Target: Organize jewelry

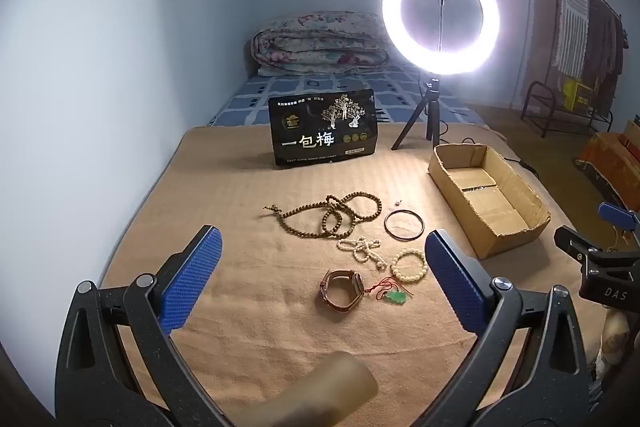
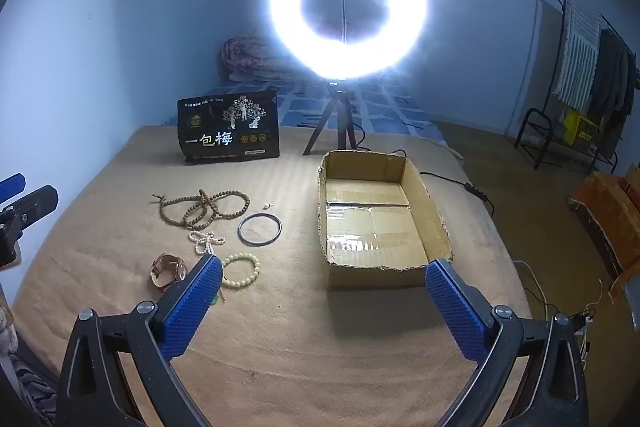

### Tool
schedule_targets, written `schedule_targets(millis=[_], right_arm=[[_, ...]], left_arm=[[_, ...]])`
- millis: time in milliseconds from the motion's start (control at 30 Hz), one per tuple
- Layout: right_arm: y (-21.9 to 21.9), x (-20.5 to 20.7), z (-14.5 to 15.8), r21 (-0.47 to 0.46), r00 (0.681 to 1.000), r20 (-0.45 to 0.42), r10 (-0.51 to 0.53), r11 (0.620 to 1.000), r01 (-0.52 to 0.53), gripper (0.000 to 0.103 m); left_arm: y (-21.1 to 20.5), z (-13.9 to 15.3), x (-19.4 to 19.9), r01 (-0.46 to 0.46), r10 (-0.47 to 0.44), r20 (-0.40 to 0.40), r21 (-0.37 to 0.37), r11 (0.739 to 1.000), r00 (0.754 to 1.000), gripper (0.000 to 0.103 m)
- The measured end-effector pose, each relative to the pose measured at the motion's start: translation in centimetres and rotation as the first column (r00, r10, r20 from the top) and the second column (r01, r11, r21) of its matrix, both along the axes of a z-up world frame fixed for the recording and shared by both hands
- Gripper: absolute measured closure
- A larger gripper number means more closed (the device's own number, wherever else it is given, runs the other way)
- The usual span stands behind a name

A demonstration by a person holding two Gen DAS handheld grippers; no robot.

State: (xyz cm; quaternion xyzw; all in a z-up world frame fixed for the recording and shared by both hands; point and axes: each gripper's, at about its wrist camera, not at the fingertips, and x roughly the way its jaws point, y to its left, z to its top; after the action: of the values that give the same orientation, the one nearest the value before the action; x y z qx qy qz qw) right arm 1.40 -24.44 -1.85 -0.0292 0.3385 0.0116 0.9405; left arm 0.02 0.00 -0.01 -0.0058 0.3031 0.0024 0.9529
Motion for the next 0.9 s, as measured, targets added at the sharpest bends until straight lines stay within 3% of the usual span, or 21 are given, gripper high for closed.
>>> schedule_targets(millis=[900], right_arm=[[-0.02,0.08,-0.44,-0.016,1.0,-0.013,0.0,1.0,0.0,0.0]], left_arm=[[-0.03,0.04,-0.05,-0.003,0.003,0.012,0.012,1.0,1.0,0.0]])
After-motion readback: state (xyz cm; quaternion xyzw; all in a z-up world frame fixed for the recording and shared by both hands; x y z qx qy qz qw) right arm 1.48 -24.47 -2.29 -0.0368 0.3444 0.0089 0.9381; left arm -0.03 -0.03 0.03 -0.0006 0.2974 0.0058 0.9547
